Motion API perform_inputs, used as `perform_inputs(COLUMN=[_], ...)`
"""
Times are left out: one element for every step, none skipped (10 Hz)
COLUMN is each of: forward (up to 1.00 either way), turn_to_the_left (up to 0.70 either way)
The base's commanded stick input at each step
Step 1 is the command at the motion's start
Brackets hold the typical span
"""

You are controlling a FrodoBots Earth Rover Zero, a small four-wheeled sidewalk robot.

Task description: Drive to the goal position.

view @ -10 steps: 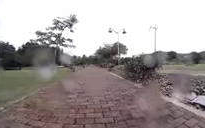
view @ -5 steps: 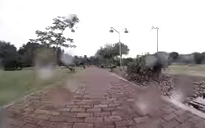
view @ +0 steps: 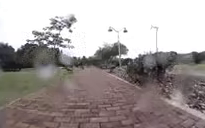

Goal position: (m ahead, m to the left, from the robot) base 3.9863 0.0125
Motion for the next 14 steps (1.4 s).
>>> perform_inputs(forward=[0.7,0.7,0.7,0.7,0.7,0.7,0.7,0.7,0.7,0.7,0.7,0.7,0.7,0.7], turn_to_the_left=[0.32,0.35,0.01,0.0,0.0,0.0,0.0,0.0,0.0,0.0,0.0,0.0,0.0,0.0])
